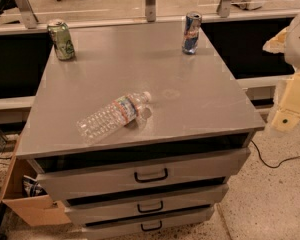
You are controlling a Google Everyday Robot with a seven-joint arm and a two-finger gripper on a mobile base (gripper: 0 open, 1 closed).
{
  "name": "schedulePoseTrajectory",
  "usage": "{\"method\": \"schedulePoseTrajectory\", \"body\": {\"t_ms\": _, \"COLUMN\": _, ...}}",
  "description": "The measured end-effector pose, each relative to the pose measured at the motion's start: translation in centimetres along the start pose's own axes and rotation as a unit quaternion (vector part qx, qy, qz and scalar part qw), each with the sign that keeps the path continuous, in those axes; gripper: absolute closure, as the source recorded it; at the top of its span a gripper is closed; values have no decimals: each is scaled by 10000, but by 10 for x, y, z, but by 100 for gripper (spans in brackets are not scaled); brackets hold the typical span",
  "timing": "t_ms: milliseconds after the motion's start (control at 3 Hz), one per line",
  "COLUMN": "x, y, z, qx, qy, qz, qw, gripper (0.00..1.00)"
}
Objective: Pick redbull can
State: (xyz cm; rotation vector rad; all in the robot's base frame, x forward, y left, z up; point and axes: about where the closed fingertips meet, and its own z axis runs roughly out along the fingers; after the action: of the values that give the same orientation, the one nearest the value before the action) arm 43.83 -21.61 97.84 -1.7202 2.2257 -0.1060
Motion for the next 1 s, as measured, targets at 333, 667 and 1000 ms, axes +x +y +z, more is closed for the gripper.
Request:
{"method": "schedulePoseTrajectory", "body": {"t_ms": 333, "x": 0, "y": 0, "z": 0, "qx": 0, "qy": 0, "qz": 0, "qw": 10000, "gripper": 0}}
{"method": "schedulePoseTrajectory", "body": {"t_ms": 667, "x": 0, "y": -36, "z": 22, "qx": 136, "qy": -316, "qz": -35, "qw": 9994, "gripper": 0}}
{"method": "schedulePoseTrajectory", "body": {"t_ms": 1000, "x": -3, "y": -109, "z": 60, "qx": 469, "qy": -882, "qz": -60, "qw": 9950, "gripper": 0}}
